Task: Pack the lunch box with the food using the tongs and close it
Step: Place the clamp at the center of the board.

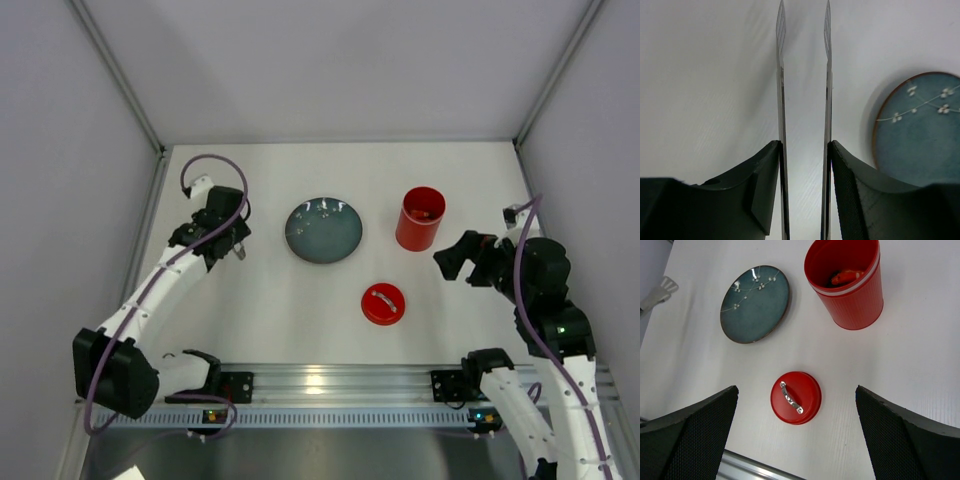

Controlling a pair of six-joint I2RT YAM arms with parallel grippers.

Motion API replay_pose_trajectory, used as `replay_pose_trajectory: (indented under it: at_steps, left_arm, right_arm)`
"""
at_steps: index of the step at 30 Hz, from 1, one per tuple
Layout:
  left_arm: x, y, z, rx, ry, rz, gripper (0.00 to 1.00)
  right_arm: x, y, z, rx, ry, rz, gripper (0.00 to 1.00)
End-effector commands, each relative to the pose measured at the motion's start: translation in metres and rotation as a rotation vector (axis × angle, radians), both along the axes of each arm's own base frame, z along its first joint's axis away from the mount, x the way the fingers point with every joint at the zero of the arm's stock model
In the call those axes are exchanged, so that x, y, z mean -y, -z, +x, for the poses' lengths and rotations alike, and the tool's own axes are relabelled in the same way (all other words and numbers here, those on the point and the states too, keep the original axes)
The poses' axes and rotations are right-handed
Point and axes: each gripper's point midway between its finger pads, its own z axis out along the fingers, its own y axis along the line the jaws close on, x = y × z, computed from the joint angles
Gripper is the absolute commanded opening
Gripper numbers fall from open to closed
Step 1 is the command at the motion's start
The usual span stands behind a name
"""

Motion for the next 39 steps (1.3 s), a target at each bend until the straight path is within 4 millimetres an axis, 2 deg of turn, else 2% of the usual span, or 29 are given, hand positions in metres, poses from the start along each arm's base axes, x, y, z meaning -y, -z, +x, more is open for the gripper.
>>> replay_pose_trajectory:
  at_steps: [1, 5, 12, 14, 23, 26, 29, 30, 32, 33, 36, 37, 39]
  left_arm:
    - [0.001, 0.021, 0.011, 0.047, -0.064, -0.087, 0.50]
    - [-0.004, 0.062, 0.003, -0.002, -0.097, -0.108, 0.54]
    - [0.006, 0.090, 0.004, -0.028, -0.068, -0.156, 0.66]
    - [0.010, 0.103, -0.002, -0.050, -0.062, -0.176, 0.71]
    - [0.017, 0.150, -0.020, -0.132, -0.049, -0.225, 0.73]
    - [0.017, 0.149, -0.020, -0.115, -0.045, -0.232, 0.74]
    - [0.018, 0.129, -0.015, -0.059, -0.029, -0.238, 0.75]
    - [0.020, 0.114, -0.010, -0.024, -0.022, -0.246, 0.75]
    - [0.020, 0.100, -0.007, -0.009, -0.012, -0.244, 0.75]
    - [0.023, 0.083, -0.001, 0.026, -0.003, -0.255, 0.75]
    - [0.027, 0.064, 0.001, 0.043, 0.023, -0.265, 0.75]
    - [0.029, 0.051, 0.004, 0.064, 0.035, -0.272, 0.75]
    - [0.031, 0.038, 0.002, 0.080, 0.056, -0.282, 0.75]
  right_arm:
    - [-0.002, -0.002, 0.006, 0.013, -0.007, 0.009, 1.00]
    - [-0.003, 0.007, 0.008, -0.008, -0.017, 0.000, 0.99]
    - [-0.007, 0.024, 0.014, -0.045, -0.035, 0.009, 0.99]
    - [-0.008, 0.029, 0.018, -0.057, -0.036, 0.012, 1.00]
    - [-0.015, 0.053, 0.028, -0.108, -0.064, 0.029, 0.98]
    - [-0.021, 0.058, 0.030, -0.114, -0.087, 0.033, 0.98]
    - [-0.028, 0.063, 0.032, -0.112, -0.105, 0.020, 0.97]
    - [-0.031, 0.065, 0.033, -0.116, -0.106, 0.019, 0.97]
    - [-0.038, 0.074, 0.037, -0.132, -0.112, -0.003, 0.96]
    - [-0.042, 0.079, 0.037, -0.146, -0.117, -0.007, 0.96]
    - [-0.055, 0.096, 0.041, -0.174, -0.119, -0.047, 0.92]
    - [-0.065, 0.103, 0.038, -0.189, -0.148, -0.067, 0.91]
    - [-0.070, 0.111, 0.040, -0.203, -0.137, -0.110, 0.88]
